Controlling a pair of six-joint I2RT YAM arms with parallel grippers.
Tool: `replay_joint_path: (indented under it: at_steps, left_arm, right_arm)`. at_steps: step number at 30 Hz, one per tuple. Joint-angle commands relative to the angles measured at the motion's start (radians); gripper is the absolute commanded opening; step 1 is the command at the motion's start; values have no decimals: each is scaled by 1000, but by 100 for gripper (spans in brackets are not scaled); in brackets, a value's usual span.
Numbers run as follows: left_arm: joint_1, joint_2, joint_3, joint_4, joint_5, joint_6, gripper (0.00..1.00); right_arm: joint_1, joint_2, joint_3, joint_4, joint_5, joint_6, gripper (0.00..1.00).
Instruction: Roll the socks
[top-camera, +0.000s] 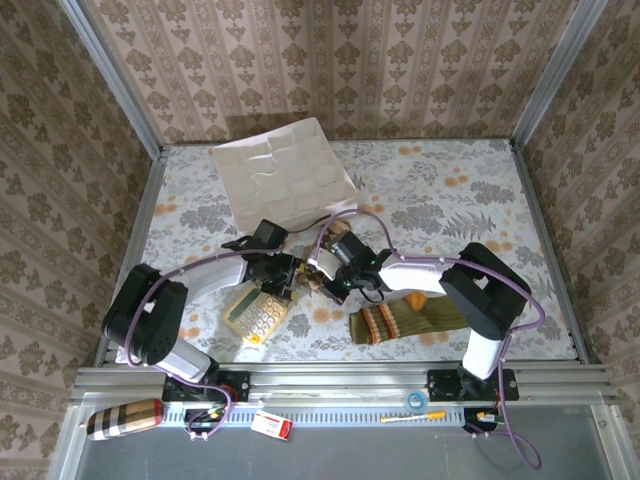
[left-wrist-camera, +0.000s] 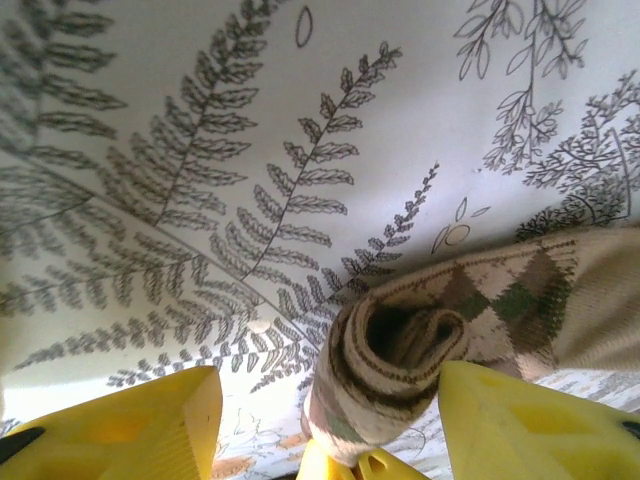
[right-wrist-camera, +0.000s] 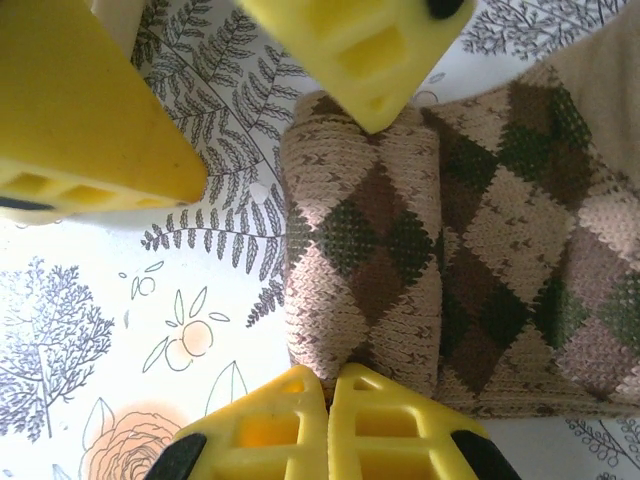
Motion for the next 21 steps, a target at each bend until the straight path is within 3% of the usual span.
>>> replay_joint_path:
  at_steps: [1,8,10,14,15,18,21]
  left_arm:
    - [-11,44,30,48,6,19,59]
    - [-33,106,51,101,5,25,56]
    - [-45,113,48,80,9,18,44]
    - [-64,123,60,-54,25,2,5]
    - [-67,125,64,-95,30,-1,0]
    - [-73,124,78,-223,44,-14,0]
    - [-75,121,103,-311,43,-17,0]
  right_arm:
    - [-37,63,11,-168,-115,72,0]
    - [-89,95,28,-188,-208,120,0]
    - [-101,101,31,-194,-225,124,0]
    - [-102,83,29,-191,-231,105,0]
    - [-99,72,22,-183,-220,99,0]
    - [-74,-26,-50,-90,-152,53,8]
    - [10,-196,-195,84,63,-55,22]
